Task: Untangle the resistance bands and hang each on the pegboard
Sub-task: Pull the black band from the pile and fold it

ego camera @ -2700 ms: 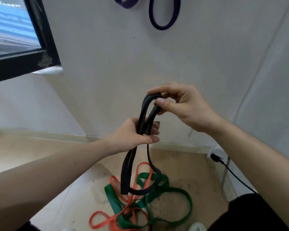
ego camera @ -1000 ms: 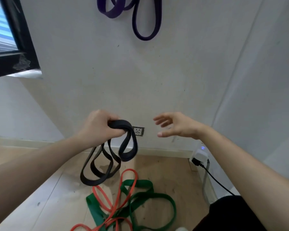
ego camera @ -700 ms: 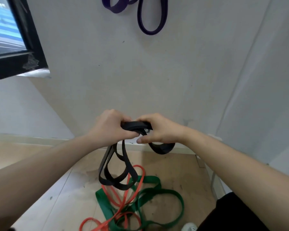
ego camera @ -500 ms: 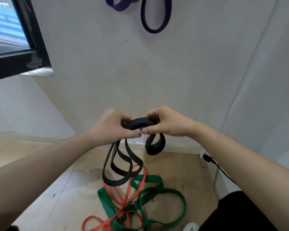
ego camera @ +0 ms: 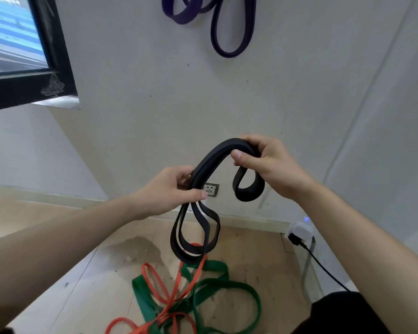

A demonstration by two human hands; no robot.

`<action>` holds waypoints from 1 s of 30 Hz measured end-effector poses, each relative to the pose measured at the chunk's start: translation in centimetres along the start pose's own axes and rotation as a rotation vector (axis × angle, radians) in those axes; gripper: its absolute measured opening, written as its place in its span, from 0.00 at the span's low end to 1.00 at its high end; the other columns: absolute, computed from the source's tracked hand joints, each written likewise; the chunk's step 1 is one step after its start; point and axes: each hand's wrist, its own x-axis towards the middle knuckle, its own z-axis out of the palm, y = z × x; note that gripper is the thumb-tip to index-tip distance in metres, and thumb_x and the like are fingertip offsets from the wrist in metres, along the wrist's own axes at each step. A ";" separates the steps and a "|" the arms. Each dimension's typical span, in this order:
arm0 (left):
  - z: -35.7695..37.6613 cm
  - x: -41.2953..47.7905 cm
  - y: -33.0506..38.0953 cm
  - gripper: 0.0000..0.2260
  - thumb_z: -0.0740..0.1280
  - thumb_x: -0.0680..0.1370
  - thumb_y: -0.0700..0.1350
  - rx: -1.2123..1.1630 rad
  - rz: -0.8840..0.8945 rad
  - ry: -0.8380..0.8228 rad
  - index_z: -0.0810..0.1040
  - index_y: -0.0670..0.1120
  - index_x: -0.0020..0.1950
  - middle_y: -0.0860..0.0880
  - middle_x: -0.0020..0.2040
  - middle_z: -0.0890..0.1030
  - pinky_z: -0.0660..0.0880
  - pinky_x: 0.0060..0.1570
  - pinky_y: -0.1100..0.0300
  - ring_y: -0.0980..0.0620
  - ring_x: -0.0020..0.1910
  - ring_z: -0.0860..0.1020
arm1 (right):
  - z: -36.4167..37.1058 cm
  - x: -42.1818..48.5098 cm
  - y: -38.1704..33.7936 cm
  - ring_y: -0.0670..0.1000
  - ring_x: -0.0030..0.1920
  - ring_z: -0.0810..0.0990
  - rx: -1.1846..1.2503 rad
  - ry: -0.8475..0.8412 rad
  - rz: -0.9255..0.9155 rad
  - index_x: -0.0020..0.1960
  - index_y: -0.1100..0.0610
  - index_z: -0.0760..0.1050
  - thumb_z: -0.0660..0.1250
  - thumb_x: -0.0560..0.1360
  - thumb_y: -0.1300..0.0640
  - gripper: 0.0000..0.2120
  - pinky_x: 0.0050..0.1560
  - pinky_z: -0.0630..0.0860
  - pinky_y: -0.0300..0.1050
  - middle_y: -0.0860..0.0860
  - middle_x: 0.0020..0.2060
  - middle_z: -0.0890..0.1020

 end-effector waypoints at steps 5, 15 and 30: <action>-0.4 0.2 0.9 0.09 0.76 0.74 0.38 -0.077 0.039 0.130 0.84 0.51 0.51 0.50 0.42 0.87 0.80 0.54 0.55 0.54 0.44 0.84 | -1.7 -0.3 1.7 0.48 0.44 0.82 0.020 0.019 0.127 0.55 0.61 0.80 0.67 0.80 0.60 0.07 0.51 0.77 0.38 0.50 0.40 0.80; -0.9 -0.1 1.7 0.09 0.76 0.74 0.37 0.020 0.138 0.117 0.85 0.45 0.53 0.52 0.41 0.86 0.75 0.43 0.68 0.58 0.39 0.82 | 1.9 -0.5 2.6 0.53 0.57 0.84 -0.102 -0.409 0.290 0.57 0.60 0.80 0.74 0.75 0.62 0.11 0.63 0.78 0.49 0.57 0.53 0.85; -3.3 -1.1 0.6 0.11 0.77 0.74 0.42 0.303 0.144 0.014 0.87 0.52 0.55 0.54 0.45 0.87 0.81 0.54 0.50 0.57 0.46 0.85 | 3.6 0.2 0.8 0.50 0.38 0.81 -0.104 -0.349 0.250 0.50 0.64 0.82 0.73 0.76 0.64 0.04 0.43 0.78 0.40 0.53 0.36 0.82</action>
